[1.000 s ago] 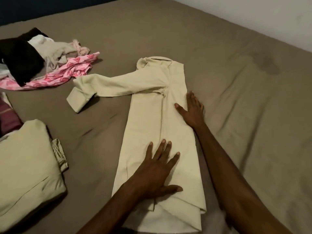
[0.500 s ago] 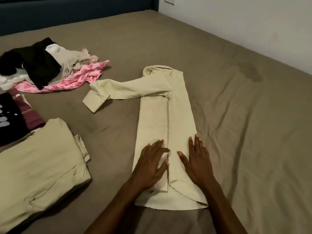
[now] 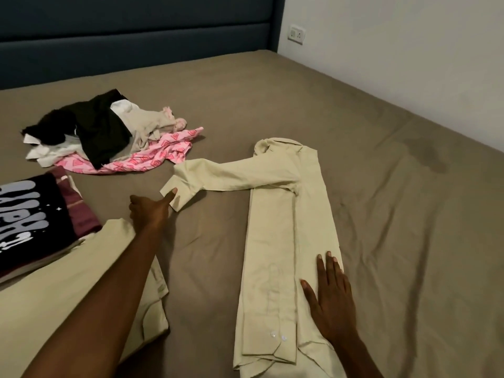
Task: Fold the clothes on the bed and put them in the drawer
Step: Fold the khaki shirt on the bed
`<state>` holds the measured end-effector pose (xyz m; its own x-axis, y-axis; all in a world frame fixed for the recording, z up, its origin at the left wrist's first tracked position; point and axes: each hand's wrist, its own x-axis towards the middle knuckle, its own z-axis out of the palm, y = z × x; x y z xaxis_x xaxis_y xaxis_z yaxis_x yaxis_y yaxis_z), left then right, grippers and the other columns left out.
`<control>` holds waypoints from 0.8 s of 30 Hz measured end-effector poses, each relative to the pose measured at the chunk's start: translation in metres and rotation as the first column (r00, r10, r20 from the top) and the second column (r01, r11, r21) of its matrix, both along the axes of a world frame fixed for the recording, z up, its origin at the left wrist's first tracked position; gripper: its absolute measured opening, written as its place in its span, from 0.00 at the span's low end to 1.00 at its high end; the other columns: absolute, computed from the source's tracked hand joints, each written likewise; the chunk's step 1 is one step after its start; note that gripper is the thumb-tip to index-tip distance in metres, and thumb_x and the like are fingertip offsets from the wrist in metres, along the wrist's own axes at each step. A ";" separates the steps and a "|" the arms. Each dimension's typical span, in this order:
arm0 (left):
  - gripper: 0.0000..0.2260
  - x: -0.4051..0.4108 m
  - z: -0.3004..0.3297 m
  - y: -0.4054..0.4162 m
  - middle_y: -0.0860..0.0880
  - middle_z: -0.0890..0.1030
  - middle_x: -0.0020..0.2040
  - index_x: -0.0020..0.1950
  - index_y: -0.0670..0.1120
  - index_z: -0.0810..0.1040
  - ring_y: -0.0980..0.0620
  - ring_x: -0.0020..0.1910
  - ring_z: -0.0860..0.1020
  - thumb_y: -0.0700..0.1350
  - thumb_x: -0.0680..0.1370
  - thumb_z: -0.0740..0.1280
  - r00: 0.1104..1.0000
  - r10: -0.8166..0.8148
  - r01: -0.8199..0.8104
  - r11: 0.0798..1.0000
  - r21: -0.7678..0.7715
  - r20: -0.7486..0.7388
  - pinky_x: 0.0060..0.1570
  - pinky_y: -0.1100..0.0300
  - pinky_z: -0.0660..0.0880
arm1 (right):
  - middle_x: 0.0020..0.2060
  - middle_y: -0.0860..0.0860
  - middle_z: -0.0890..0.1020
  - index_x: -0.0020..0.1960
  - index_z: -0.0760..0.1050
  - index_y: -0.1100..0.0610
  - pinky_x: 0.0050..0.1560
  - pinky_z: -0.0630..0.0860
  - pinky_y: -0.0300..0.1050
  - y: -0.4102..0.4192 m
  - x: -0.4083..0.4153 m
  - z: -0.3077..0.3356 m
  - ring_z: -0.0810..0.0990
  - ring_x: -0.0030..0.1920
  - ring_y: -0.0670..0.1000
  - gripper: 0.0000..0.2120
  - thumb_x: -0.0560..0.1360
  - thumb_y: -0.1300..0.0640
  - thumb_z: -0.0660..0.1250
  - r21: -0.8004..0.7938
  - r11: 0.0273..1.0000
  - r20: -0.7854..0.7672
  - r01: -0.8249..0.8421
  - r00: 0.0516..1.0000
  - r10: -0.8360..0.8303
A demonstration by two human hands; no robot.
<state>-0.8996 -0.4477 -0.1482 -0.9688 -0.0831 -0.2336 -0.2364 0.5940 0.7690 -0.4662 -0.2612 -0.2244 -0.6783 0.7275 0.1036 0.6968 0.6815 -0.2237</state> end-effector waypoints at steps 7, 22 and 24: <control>0.09 -0.033 -0.004 0.012 0.44 0.86 0.49 0.46 0.45 0.86 0.40 0.51 0.83 0.45 0.69 0.80 0.980 -0.197 0.196 0.980 -0.022 -0.026 0.53 0.49 0.79 | 0.84 0.49 0.48 0.85 0.49 0.51 0.80 0.54 0.52 -0.001 0.000 0.000 0.48 0.83 0.51 0.38 0.82 0.30 0.44 0.001 1.000 -0.018 -0.001 1.000 0.001; 0.14 -0.030 -0.009 0.018 0.51 0.78 0.29 0.33 0.42 0.76 0.45 0.36 0.76 0.44 0.66 0.81 0.905 -0.416 0.425 0.897 0.123 -0.093 0.37 0.58 0.70 | 0.84 0.50 0.50 0.85 0.49 0.51 0.80 0.57 0.55 0.002 -0.001 -0.005 0.51 0.83 0.52 0.38 0.83 0.30 0.43 0.007 1.000 -0.062 -0.011 0.998 0.012; 0.04 -0.014 0.001 0.022 0.52 0.81 0.37 0.39 0.44 0.80 0.47 0.42 0.78 0.38 0.70 0.73 0.925 -0.359 0.378 0.842 0.385 -0.125 0.43 0.56 0.74 | 0.84 0.51 0.51 0.84 0.51 0.52 0.79 0.57 0.54 0.001 -0.001 -0.006 0.52 0.83 0.52 0.38 0.83 0.31 0.44 0.015 1.000 -0.065 -0.009 0.998 0.010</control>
<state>-0.9140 -0.4260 -0.1476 -0.9199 0.3718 -0.1248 -0.0193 0.2748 0.9613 -0.4668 -0.2603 -0.2303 -0.6767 0.7191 0.1582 0.6747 0.6916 -0.2578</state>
